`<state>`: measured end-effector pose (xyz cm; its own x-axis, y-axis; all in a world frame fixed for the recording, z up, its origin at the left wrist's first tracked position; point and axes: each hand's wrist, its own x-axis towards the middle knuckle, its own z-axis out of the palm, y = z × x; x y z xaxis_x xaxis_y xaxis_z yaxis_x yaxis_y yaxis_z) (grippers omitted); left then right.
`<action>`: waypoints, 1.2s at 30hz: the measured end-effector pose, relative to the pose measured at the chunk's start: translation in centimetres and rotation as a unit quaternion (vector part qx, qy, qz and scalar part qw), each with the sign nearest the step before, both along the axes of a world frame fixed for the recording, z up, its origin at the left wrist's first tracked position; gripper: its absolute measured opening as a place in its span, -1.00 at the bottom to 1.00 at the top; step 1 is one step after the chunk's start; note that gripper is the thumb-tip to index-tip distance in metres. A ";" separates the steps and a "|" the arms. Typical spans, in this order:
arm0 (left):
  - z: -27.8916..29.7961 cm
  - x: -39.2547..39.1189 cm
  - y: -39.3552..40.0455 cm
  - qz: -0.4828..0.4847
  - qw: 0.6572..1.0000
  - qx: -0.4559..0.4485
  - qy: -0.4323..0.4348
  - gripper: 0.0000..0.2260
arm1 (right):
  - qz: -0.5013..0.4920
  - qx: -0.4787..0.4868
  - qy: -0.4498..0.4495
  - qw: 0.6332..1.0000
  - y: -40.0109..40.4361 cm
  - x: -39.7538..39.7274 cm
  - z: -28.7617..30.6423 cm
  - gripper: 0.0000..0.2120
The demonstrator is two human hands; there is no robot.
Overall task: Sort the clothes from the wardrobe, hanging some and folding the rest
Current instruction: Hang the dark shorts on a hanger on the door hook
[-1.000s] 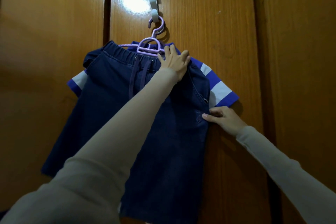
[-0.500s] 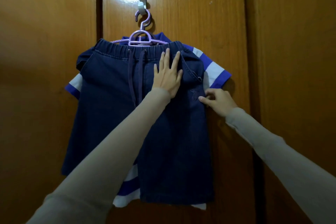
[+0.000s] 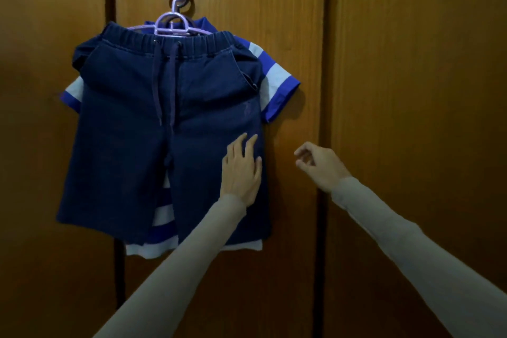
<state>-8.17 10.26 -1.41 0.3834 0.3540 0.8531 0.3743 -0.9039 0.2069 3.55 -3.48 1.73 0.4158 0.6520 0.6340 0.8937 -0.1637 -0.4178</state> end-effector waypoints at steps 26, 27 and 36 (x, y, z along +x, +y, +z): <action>-21.3 13.4 -26.6 -0.475 0.784 -0.237 0.321 -0.68 | -0.381 -0.103 0.277 0.876 -31.0 0.0 -20.5 -0.63; -22.0 13.5 -28.4 -0.491 0.770 -0.240 0.328 -0.69 | -0.398 -0.107 0.285 0.865 -32.8 -0.7 -21.0 -0.61; -28.9 12.1 -46.1 -0.589 0.633 -0.241 0.439 -0.66 | -0.543 -0.121 0.344 0.757 -49.9 -6.4 -26.8 -0.58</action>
<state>3.96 -35.82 -30.31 0.8758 -0.4818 0.0282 -0.3395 -0.5733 0.7457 -2.83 -53.35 -25.05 0.9670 -0.2478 -0.0588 -0.2370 -0.7911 -0.5639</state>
